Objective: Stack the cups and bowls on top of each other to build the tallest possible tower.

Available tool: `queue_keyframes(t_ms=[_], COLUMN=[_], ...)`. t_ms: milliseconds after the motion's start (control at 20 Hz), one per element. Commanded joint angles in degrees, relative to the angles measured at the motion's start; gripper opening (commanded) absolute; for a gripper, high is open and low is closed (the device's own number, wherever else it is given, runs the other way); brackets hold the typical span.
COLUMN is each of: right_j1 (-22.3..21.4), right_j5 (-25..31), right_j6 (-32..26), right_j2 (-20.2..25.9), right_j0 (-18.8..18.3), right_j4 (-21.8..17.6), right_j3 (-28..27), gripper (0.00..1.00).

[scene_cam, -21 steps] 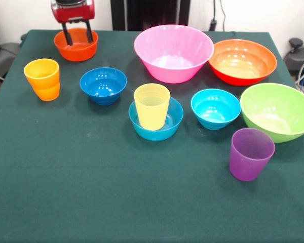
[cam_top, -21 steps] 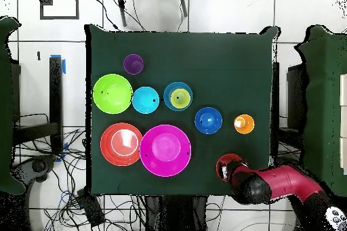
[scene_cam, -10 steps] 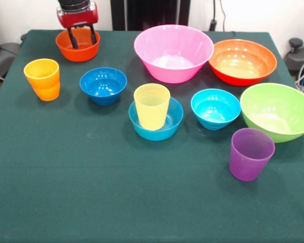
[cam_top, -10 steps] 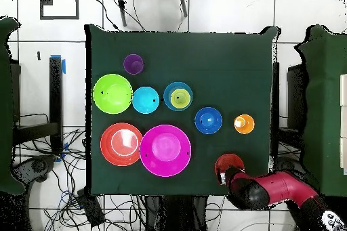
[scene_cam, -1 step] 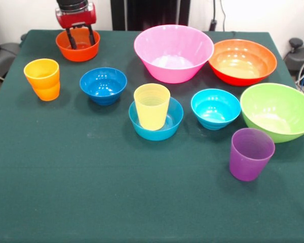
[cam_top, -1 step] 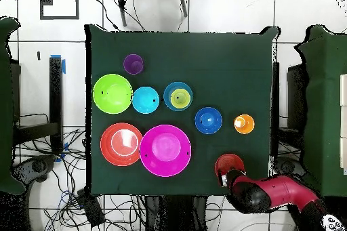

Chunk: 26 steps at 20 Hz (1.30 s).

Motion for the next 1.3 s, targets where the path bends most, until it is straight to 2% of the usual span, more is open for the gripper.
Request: queue_keyframes(t_ms=[50,300,600,1100,1300], right_j1=[-0.2,0.4,-0.6,-0.9,-2.8], right_j5=[-3.6,-3.7,-1.7,-0.7,1.6], right_j6=[-6.0,-5.5,-6.4,-8.9,-10.8], right_j2=[0.1,0.0,1.6,2.0,3.2], right_j0=[2.1,2.3,3.0,1.2,0.6], right_j4=[-3.5,-3.4,-0.6,0.3,3.2], right_j3=[-3.6,-3.8,-3.9,-2.6,-1.2], gripper=[1.00,1.00,1.00,1.00,1.00])
